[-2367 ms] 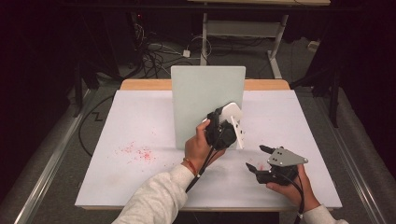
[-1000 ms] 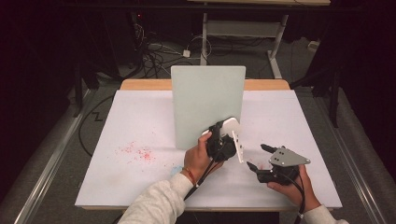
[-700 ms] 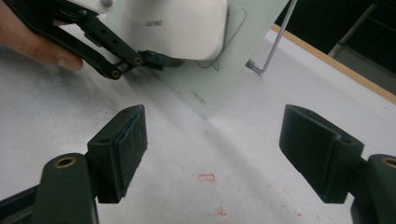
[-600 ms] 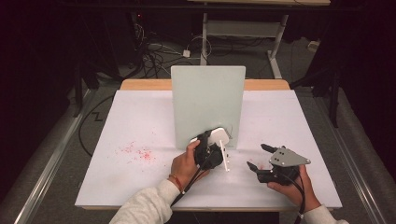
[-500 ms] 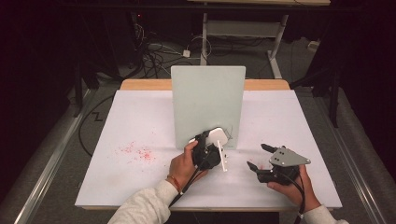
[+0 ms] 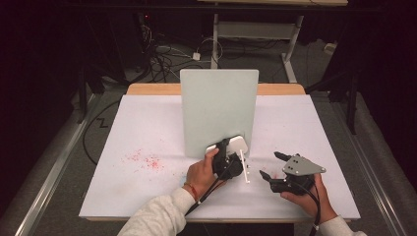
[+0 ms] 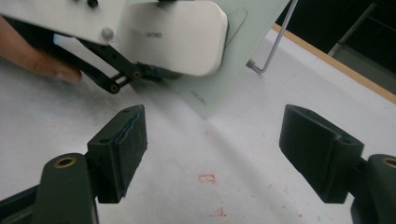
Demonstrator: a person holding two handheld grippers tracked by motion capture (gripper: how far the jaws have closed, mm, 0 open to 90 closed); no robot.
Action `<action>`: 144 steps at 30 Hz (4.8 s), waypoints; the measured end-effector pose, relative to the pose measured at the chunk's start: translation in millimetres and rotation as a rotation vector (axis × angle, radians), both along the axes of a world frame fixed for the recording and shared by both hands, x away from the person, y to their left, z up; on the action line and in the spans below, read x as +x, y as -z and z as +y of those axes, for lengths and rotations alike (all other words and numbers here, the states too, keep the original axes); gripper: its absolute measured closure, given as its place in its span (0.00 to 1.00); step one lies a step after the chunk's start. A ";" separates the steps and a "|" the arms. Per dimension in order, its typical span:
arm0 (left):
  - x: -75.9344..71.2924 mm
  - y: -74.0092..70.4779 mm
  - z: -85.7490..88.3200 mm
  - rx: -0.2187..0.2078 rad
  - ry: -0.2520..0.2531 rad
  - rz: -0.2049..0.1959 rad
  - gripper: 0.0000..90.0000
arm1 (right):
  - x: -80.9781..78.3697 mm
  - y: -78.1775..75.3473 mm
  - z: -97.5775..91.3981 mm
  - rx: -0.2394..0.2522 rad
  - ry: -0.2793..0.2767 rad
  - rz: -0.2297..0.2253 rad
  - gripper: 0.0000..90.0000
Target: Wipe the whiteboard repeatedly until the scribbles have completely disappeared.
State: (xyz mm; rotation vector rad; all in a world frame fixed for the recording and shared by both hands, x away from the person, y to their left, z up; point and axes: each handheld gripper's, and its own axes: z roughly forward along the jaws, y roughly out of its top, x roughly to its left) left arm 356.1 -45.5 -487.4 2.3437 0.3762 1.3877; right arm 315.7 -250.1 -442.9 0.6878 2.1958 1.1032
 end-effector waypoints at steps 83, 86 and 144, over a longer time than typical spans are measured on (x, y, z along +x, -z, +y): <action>5.5 -9.4 52.8 0.165 0.110 -0.065 0.32 | -2.6 -4.6 -5.6 0.027 0.031 -0.045 0.27; 2.8 -3.4 63.3 0.196 0.109 -0.055 0.32 | -2.6 -4.3 -5.1 0.023 0.029 -0.045 0.27; 19.6 -44.3 36.4 -0.043 0.029 -0.081 0.32 | -3.4 -5.1 -4.6 0.022 0.033 -0.052 0.27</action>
